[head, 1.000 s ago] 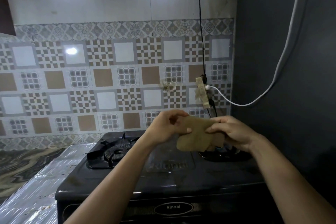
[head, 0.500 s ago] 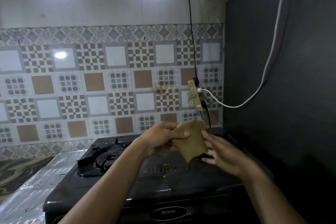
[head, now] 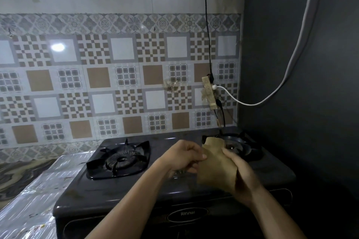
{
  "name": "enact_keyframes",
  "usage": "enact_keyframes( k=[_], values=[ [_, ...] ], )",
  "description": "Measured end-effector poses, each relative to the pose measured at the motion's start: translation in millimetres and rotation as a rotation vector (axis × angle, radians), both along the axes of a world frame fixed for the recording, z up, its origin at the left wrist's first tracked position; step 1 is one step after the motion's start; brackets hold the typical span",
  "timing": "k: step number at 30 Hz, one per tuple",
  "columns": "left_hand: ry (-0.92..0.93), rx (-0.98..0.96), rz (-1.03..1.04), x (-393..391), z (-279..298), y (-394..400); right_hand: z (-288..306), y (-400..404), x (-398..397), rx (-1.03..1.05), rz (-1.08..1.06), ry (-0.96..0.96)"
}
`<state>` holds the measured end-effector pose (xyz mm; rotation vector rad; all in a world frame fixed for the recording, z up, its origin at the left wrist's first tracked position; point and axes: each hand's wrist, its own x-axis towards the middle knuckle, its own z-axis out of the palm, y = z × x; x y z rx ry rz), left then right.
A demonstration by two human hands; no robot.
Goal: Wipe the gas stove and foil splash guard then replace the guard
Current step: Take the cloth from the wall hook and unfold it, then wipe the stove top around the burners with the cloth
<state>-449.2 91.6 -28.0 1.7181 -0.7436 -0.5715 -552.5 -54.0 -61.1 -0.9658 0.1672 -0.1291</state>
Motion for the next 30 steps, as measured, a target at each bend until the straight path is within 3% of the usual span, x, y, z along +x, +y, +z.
enact_keyframes(
  k=[3,7,12,16,20,24,27,30],
  values=[
    [0.021,-0.01,0.013,0.0,-14.3,-0.2,-19.2,10.0,-11.5,-0.048,0.026,-0.02],
    [0.006,0.038,-0.064,3.6,-33.4,-6.7,-33.0,4.8,-12.3,-0.216,-0.201,0.193],
    [-0.501,0.335,0.078,35.3,-45.8,-18.5,-8.2,-38.8,-3.9,-0.334,-0.359,0.227],
    [-0.591,0.507,0.221,79.3,-56.7,-29.1,24.2,-87.6,37.6,-0.468,-0.43,0.173],
    [-0.584,0.699,0.319,128.3,-67.4,-45.4,41.9,-140.4,111.4,-0.779,-0.501,0.18],
    [-0.518,0.876,0.383,172.7,-73.9,-58.0,40.3,-204.7,202.0,-1.206,-0.525,0.336],
    [-0.491,0.92,0.4,188.6,-81.7,-65.8,33.0,-237.5,254.1,-1.474,-0.436,0.43],
    [-0.456,0.939,0.37,194.9,-89.4,-69.9,19.9,-257.8,282.9,-1.675,-0.479,0.591]
  ],
)
